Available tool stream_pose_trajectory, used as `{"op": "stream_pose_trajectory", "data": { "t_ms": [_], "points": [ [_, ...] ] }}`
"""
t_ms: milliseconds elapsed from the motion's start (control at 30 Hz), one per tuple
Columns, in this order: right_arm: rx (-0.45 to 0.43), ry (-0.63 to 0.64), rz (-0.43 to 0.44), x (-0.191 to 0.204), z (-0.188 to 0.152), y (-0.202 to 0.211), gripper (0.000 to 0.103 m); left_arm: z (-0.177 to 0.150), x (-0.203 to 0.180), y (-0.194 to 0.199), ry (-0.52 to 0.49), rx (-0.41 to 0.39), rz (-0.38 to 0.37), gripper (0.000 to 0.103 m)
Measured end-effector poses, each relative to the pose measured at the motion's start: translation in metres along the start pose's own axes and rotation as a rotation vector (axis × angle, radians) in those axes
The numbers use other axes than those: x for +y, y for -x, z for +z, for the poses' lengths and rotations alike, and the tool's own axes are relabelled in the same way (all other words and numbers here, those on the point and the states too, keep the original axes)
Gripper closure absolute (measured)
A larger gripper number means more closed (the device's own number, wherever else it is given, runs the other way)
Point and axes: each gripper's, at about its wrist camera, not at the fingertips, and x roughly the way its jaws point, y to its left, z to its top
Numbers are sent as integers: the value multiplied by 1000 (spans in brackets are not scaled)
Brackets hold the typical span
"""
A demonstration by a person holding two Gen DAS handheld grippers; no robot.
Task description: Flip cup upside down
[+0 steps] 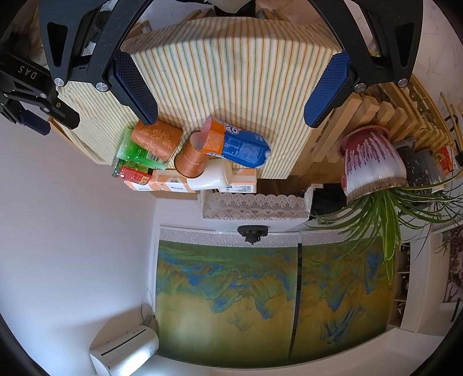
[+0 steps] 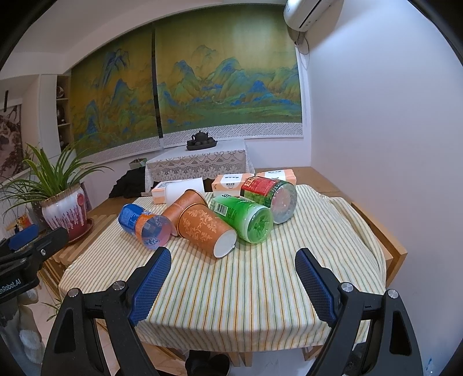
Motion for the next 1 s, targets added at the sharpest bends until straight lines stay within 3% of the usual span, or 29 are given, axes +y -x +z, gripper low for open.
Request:
{"op": "stream_pose_trajectory", "data": {
  "t_ms": [333,633,900,1000],
  "points": [
    [25,11,34,-9,14,-19,18,3,1,-16,-2,21,5,1],
    [133,29,130,-29,42,-70,19,5,-2,-35,-19,50,10,1],
    [265,93,194,-41,67,-128,34,5,-4,-52,-27,81,20,1],
    [347,127,230,-39,81,-155,46,4,-1,-57,-22,87,27,1]
  ]
}}
